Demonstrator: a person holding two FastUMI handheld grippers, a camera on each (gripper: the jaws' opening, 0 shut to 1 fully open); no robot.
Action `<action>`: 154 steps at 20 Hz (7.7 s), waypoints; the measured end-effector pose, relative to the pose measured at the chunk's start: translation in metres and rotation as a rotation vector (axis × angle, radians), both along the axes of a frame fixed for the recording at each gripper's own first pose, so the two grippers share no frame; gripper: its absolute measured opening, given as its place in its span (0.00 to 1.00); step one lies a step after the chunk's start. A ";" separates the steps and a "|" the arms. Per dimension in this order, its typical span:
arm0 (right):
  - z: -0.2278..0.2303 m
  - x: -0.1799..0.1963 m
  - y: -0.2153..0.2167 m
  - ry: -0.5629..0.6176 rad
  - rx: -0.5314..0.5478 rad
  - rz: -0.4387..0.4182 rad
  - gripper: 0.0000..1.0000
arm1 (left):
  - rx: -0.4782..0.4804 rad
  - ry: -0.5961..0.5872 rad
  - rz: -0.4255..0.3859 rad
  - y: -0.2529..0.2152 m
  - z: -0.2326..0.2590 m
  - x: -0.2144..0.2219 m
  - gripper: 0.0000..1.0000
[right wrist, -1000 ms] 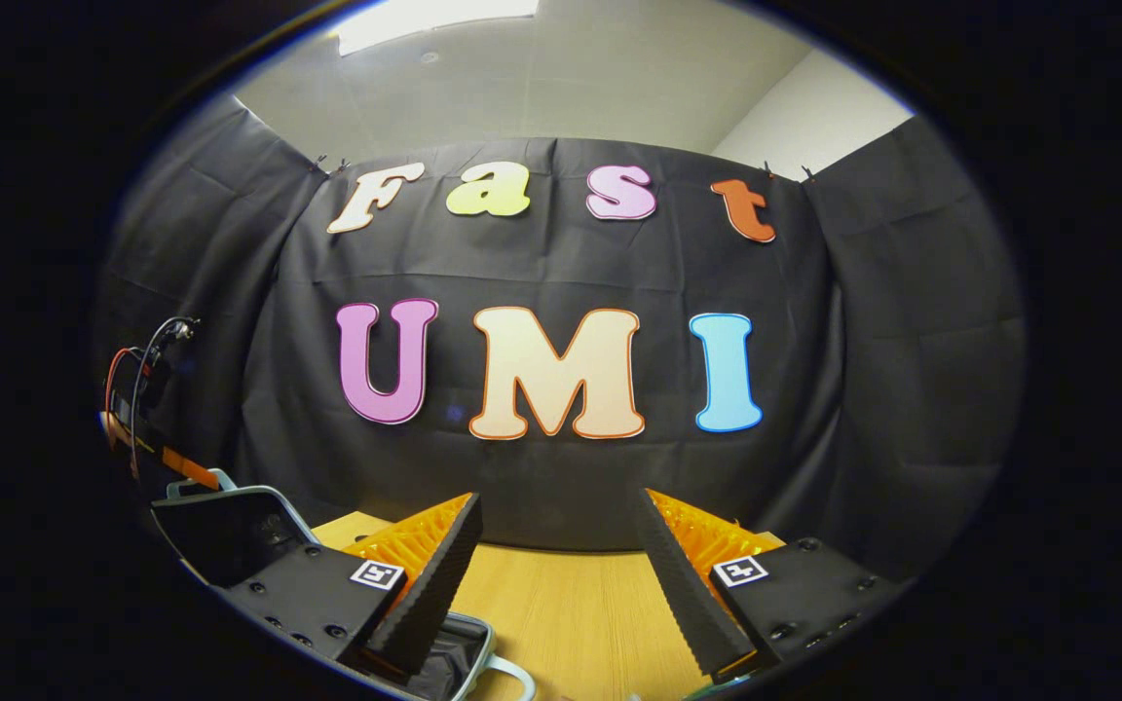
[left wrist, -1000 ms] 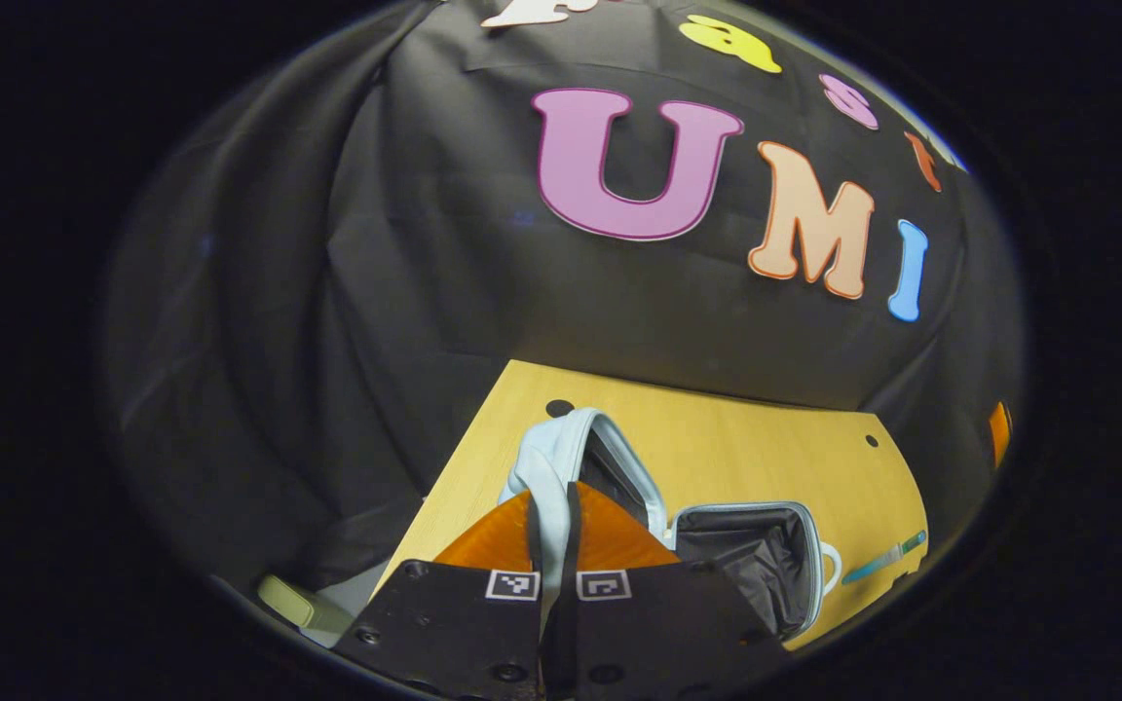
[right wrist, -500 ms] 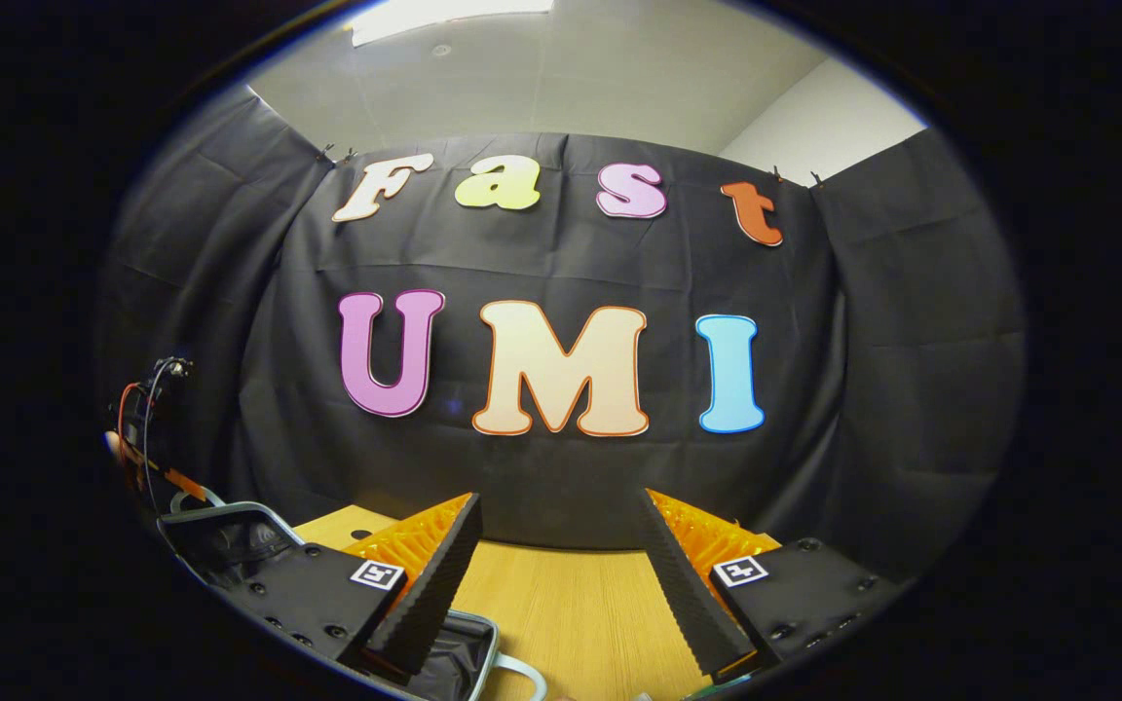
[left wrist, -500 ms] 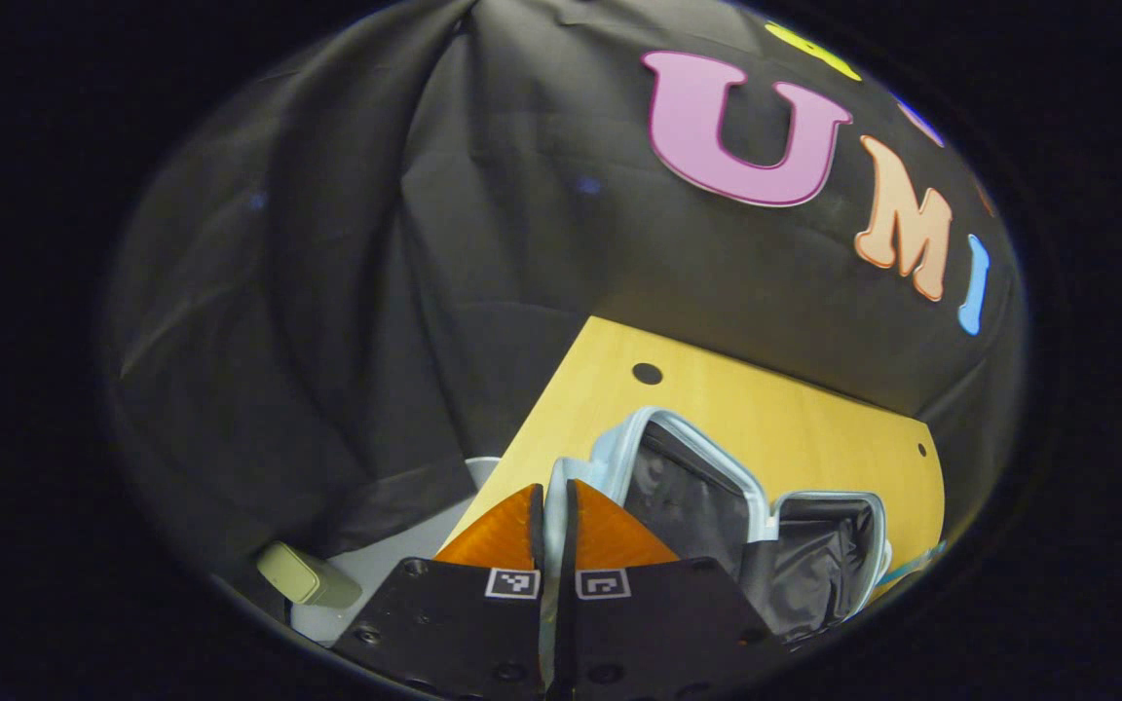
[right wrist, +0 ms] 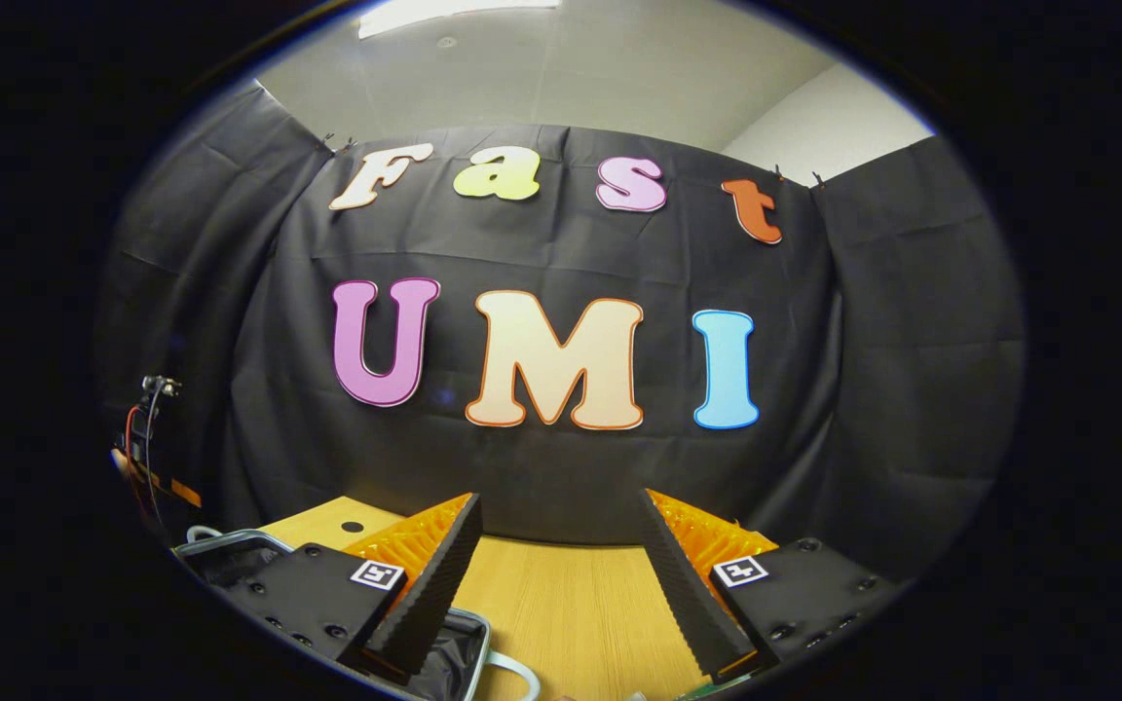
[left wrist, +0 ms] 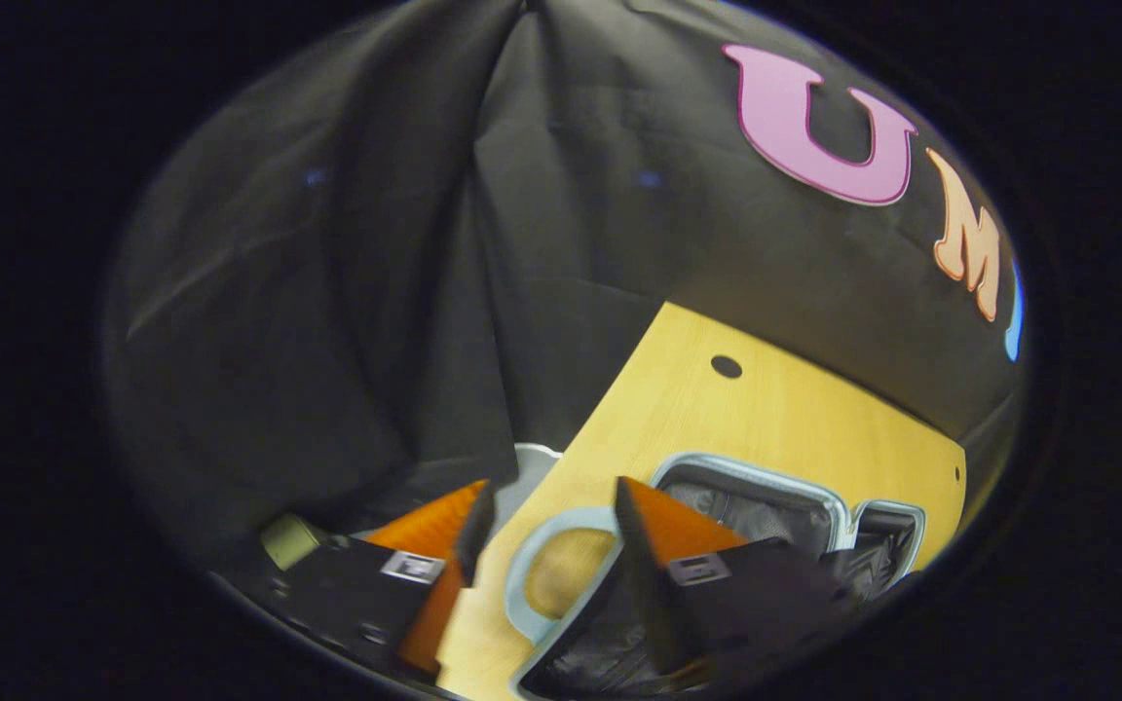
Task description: First open the suitcase, pack the skin care products into it, and then close the suitcase.
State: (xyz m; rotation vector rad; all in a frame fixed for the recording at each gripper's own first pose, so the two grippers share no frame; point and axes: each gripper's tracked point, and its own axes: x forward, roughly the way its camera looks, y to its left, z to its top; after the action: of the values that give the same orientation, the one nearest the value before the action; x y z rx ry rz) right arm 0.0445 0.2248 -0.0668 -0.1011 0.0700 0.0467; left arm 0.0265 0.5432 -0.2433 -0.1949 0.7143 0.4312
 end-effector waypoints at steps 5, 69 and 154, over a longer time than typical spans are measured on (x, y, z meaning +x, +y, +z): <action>0.003 0.002 -0.006 -0.010 0.012 0.005 1.00 | 0.141 -0.234 -0.035 -0.030 0.074 0.021 0.96; -0.111 -0.084 -0.269 0.251 -0.003 0.090 0.99 | -0.080 -0.045 -0.746 -0.674 -0.105 -0.100 0.29; -0.250 -0.079 0.138 0.834 0.279 0.174 0.90 | -0.235 0.187 -0.118 -0.004 -0.060 -0.075 0.88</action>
State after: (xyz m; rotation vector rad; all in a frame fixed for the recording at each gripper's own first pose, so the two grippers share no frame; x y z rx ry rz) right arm -0.0348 0.3627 -0.3165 0.1985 0.8851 0.2702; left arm -0.0487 0.5387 -0.3031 -0.3346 0.9561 0.2542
